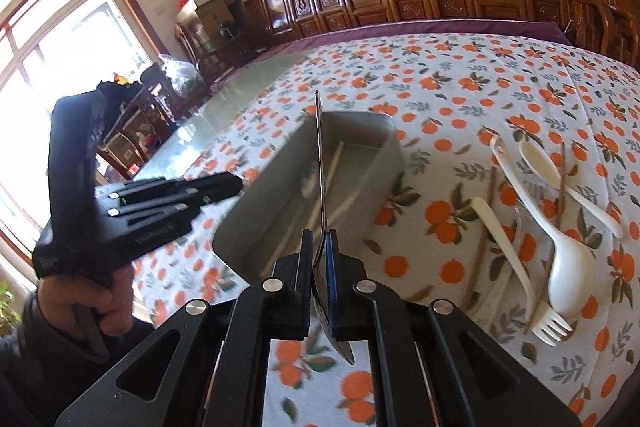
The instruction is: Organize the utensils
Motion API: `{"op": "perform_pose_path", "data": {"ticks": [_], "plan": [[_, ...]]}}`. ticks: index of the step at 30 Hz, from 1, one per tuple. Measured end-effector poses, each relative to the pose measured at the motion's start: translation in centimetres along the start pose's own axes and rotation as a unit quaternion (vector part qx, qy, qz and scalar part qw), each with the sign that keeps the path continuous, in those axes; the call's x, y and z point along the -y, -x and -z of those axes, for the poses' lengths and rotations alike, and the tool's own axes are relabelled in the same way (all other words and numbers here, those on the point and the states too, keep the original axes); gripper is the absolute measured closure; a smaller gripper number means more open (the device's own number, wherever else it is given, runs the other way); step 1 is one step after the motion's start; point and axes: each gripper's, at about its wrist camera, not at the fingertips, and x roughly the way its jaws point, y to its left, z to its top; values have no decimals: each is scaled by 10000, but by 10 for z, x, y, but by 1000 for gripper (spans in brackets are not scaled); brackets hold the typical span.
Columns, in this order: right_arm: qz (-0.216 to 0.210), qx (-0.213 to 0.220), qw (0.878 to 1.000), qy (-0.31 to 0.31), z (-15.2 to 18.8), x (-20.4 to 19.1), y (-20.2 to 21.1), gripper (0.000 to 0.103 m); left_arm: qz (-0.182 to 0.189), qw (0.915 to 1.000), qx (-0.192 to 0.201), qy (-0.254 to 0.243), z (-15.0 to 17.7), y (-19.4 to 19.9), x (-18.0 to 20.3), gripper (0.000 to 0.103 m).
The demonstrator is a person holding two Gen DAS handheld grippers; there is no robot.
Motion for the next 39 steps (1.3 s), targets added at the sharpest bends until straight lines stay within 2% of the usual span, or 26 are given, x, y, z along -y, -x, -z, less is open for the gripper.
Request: {"op": "perform_pose_path", "data": {"ticks": [5, 14, 22, 31, 39], "plan": [[-85, -20, 9999, -67, -13, -11, -15, 95, -33, 9999, 75, 61, -2, 1, -15, 83], [-217, -236, 9985, -451, -26, -20, -67, 95, -117, 9993, 113, 331, -5, 3, -43, 81], [250, -509, 9980, -288, -20, -27, -101, 95, -116, 9989, 140, 427, -6, 5, -53, 77], [538, -547, 9970, -106, -18, -28, -108, 92, -105, 9990, 157, 398, -6, 6, -51, 76], [388, -331, 9987, -17, -20, -26, -84, 92, -56, 9991, 210, 360, -7, 8, -44, 71]]}}
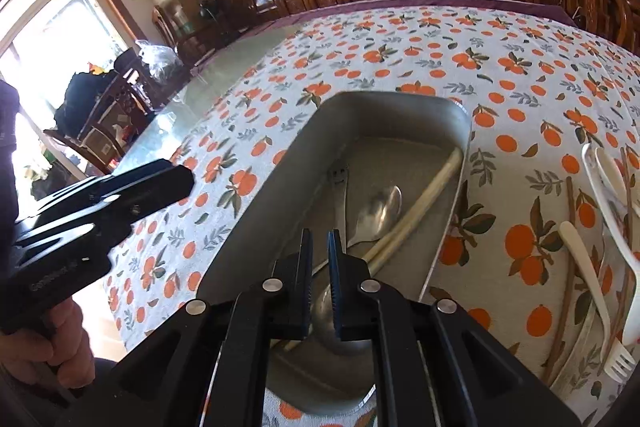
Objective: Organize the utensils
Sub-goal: 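Move the right tool back toward the remaining utensils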
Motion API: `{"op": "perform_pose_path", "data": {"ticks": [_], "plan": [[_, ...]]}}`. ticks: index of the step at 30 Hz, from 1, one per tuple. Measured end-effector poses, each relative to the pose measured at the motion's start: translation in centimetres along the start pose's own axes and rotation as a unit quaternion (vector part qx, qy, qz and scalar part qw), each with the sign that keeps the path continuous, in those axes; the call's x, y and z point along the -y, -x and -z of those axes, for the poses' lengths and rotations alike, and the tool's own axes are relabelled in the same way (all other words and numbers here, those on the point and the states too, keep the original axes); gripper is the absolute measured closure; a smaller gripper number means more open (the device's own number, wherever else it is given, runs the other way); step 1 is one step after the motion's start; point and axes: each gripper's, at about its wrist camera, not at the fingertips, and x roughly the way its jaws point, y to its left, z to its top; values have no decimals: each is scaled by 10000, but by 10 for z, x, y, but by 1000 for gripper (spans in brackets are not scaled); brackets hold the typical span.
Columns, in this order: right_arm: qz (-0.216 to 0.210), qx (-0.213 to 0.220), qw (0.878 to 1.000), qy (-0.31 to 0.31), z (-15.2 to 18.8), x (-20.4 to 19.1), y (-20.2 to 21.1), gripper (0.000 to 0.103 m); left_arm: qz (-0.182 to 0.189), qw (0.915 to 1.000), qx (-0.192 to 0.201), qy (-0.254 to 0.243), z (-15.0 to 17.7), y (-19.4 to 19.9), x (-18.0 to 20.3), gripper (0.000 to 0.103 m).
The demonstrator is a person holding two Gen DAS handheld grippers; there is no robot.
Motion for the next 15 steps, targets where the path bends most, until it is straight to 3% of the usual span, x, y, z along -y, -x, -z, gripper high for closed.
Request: {"op": "perform_pose_path", "data": {"ticks": [6, 12, 15], "plan": [[66, 380, 9992, 135, 1, 15, 50, 92, 149, 9998, 16, -128, 0, 0, 17, 62], [506, 649, 9962, 270, 4, 47, 100, 92, 388, 9988, 33, -303, -1, -1, 48, 43], [788, 723, 9936, 359, 7, 65, 119, 92, 486, 9981, 38, -389, -1, -1, 62, 39]]}}
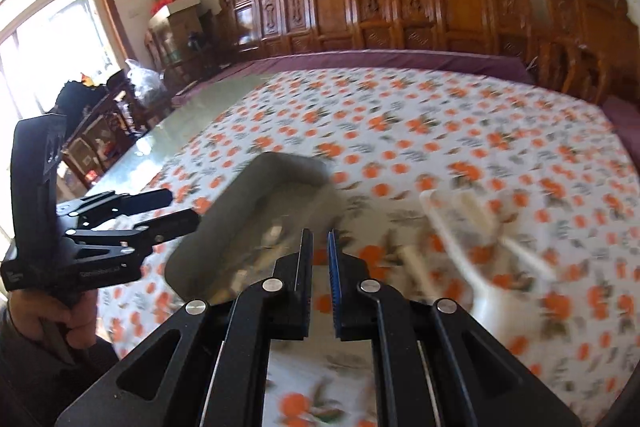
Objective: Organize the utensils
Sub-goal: 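Move the right tool back toward the remaining utensils, then grasp a white plastic spoon by its bowl with the right tool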
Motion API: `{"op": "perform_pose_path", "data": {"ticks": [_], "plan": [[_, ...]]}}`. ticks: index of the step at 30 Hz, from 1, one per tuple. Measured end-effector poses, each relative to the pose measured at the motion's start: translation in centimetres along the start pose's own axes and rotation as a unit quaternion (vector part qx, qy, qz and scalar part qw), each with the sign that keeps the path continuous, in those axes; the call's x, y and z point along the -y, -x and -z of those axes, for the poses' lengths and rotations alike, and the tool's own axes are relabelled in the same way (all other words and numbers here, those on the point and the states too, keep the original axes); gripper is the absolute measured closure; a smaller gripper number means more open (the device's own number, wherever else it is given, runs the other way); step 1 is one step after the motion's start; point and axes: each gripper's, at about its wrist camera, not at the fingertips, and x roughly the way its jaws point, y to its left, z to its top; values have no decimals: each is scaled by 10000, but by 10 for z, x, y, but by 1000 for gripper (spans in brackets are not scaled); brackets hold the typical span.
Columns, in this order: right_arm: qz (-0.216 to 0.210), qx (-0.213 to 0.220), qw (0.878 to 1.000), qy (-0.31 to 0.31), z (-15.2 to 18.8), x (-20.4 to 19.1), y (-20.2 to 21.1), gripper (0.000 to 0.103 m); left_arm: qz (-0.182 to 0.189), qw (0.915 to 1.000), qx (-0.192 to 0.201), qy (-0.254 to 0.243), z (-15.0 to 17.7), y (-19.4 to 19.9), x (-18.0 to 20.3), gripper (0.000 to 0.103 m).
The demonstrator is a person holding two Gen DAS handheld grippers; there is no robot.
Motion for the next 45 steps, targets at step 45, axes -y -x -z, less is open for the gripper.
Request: {"op": "perform_pose_path", "data": {"ticks": [45], "plan": [[1241, -878, 9865, 608, 42, 91, -61, 65, 352, 9973, -200, -619, 10, -29, 97, 25]]}}
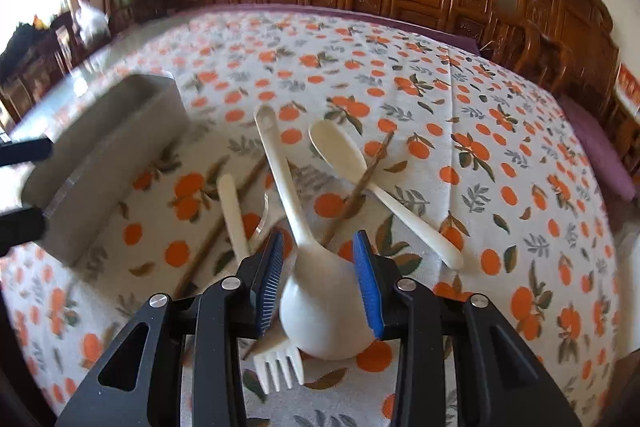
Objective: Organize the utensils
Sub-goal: 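Grasp a white plastic spoon by its bowl with the right tool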
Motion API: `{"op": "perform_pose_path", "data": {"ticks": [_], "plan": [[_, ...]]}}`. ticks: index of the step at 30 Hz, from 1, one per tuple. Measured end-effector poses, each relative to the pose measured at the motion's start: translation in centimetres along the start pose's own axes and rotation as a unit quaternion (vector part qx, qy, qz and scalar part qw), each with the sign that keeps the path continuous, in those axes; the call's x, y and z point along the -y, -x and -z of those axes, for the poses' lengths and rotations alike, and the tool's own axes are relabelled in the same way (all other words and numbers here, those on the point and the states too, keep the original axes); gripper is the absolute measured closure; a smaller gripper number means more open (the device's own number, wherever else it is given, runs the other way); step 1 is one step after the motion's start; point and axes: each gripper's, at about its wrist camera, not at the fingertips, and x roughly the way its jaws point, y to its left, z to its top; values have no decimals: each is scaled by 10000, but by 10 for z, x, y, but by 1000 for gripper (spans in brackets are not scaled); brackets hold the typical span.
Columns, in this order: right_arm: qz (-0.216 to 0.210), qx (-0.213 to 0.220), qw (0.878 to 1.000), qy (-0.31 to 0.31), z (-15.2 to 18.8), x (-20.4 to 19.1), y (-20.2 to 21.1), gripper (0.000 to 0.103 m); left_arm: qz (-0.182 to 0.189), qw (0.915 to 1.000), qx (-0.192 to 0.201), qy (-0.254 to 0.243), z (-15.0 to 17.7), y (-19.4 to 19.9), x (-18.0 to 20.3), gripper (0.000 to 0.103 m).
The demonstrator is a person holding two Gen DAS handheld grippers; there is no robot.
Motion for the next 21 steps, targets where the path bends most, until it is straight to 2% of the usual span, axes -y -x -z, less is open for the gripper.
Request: {"op": "perform_pose_path", "data": {"ticks": [2, 5, 13, 21], "plan": [[81, -93, 9999, -30, 1, 2, -3, 63, -10, 10000, -9, -15, 0, -1, 1, 25], [66, -139, 9996, -223, 1, 12, -2, 67, -13, 10000, -13, -17, 0, -1, 1, 25], [201, -167, 9960, -850, 7, 53, 5, 92, -11, 10000, -21, -49, 1, -3, 2, 25], [108, -154, 9941, -1066, 12, 68, 7, 93, -21, 10000, -41, -72, 3, -4, 4, 25]]}}
